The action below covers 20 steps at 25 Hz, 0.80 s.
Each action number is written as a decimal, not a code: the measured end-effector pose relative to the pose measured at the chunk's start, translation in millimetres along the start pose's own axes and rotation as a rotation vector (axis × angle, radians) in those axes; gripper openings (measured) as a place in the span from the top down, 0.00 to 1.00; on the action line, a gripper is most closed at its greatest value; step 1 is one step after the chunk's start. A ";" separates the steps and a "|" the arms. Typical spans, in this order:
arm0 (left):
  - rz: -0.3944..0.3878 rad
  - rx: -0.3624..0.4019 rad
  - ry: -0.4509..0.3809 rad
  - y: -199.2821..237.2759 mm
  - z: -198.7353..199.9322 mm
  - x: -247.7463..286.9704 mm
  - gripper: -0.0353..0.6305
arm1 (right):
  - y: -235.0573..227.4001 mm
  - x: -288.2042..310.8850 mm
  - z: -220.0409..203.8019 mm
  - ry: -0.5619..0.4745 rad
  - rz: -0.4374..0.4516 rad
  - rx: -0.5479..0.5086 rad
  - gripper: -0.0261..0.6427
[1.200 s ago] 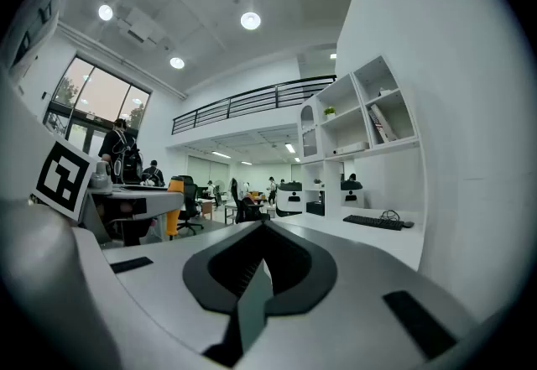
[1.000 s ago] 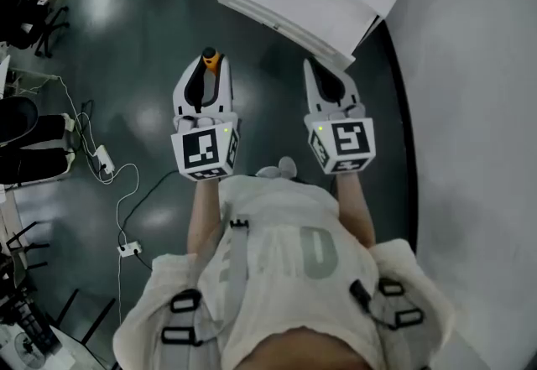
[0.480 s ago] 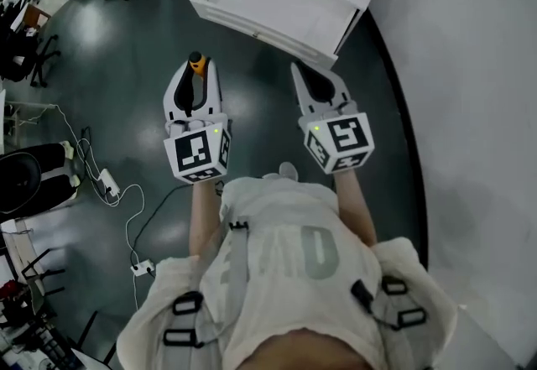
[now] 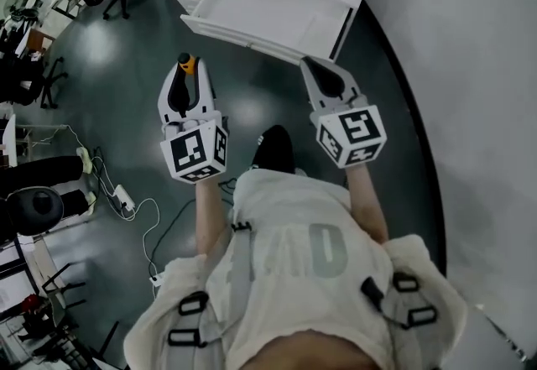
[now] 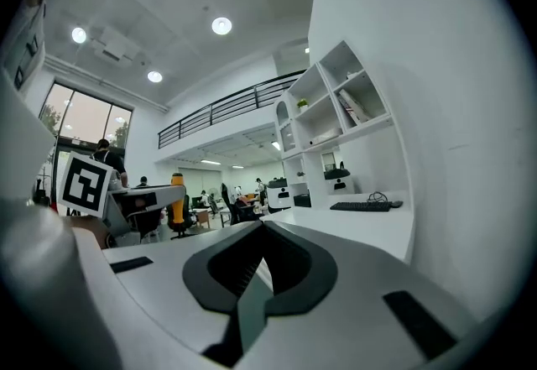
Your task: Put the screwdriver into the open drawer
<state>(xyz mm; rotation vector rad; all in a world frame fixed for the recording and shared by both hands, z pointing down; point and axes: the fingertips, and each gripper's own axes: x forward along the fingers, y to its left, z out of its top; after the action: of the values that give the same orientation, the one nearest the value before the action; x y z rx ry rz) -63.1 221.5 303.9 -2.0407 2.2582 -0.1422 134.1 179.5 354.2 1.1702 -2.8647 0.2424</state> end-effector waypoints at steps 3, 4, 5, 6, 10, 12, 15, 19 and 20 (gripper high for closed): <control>0.000 -0.029 -0.020 0.0 0.0 15.2 0.78 | -7.3 7.2 -0.4 0.013 0.011 -0.032 0.95; -0.006 -0.030 -0.026 -2.1 -0.4 21.5 0.78 | -11.9 11.5 -0.2 0.013 0.013 -0.039 0.95; -0.015 -0.027 -0.032 -4.5 -0.8 28.7 0.78 | -17.2 16.5 0.9 0.010 0.011 -0.042 0.95; -0.024 -0.022 -0.036 -6.6 -0.8 36.8 0.78 | -22.4 22.2 3.1 0.003 0.008 -0.044 0.95; -0.048 -0.028 -0.056 -3.4 4.6 67.9 0.78 | -31.2 52.4 18.6 -0.020 0.017 -0.084 0.95; -0.055 -0.022 -0.060 4.0 5.6 86.5 0.78 | -33.1 73.6 24.3 -0.027 0.020 -0.095 0.95; -0.067 -0.021 -0.042 19.2 -1.2 117.1 0.78 | -35.5 107.0 26.7 -0.015 0.021 -0.054 0.95; -0.081 -0.038 -0.027 46.5 -2.0 153.1 0.78 | -29.5 149.1 38.5 0.002 0.047 -0.088 0.95; -0.084 -0.041 -0.028 53.3 -1.7 164.2 0.78 | -30.6 160.8 41.6 0.004 0.044 -0.103 0.95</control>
<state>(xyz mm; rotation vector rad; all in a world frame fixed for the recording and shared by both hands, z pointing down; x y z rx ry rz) -132.3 63.5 297.3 -2.1449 2.1778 -0.0743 41.5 40.0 332.2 1.0888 -2.8630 0.0966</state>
